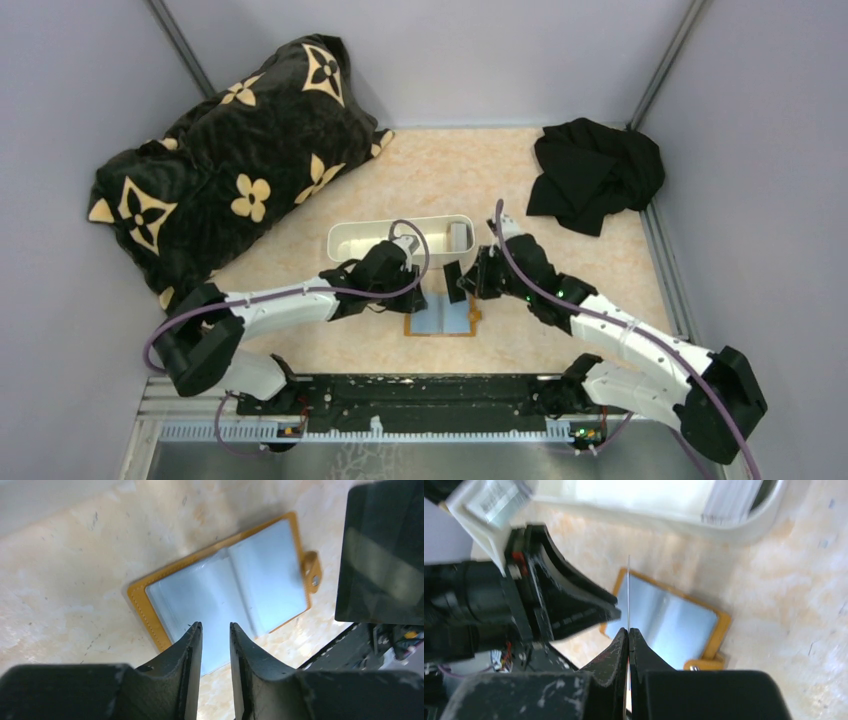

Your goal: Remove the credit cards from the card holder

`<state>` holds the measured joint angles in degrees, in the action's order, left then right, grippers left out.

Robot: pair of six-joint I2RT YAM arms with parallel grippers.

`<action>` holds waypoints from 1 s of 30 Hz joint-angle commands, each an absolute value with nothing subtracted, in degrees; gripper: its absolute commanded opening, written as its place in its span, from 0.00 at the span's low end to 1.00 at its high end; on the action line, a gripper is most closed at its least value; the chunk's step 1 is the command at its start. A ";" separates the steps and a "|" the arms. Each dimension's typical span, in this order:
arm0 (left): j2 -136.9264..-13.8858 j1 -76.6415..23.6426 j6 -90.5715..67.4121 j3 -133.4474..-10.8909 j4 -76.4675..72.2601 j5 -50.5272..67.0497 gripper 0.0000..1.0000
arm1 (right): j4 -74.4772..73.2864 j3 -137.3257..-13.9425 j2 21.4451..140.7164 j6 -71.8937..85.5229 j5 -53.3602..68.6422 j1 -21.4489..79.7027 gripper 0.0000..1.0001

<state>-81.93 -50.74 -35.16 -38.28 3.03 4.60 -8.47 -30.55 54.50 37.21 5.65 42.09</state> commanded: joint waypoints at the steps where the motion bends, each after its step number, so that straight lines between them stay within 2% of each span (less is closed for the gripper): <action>1: -78.96 -50.47 -32.77 -41.70 6.81 -0.27 0.38 | -13.59 -43.69 60.41 32.98 -0.45 41.74 0.00; 7: -76.75 -50.05 -32.77 -41.54 7.16 -3.15 0.66 | -22.67 -60.17 72.87 33.98 -13.49 41.78 0.00; 11: -74.08 -49.66 -32.51 -40.38 8.55 -6.36 0.75 | -26.85 -69.95 79.79 35.28 -19.65 42.26 0.00; 16: -70.32 -47.81 -32.97 -38.70 10.41 -9.83 0.93 | -32.23 -78.65 87.24 35.73 -23.17 42.93 0.00; 21: -67.33 -45.38 -31.16 -37.24 10.28 -9.63 0.94 | -35.01 -83.84 93.44 35.30 -23.85 43.65 0.00; 30: -66.43 -42.94 -30.85 -35.47 9.24 -7.15 0.94 | -35.76 -83.96 97.75 35.24 -23.59 43.87 0.00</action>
<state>-67.22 -43.53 -31.62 -36.47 9.52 -8.32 -35.24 -81.87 97.71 35.11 -22.04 43.48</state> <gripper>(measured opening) 0.942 0.008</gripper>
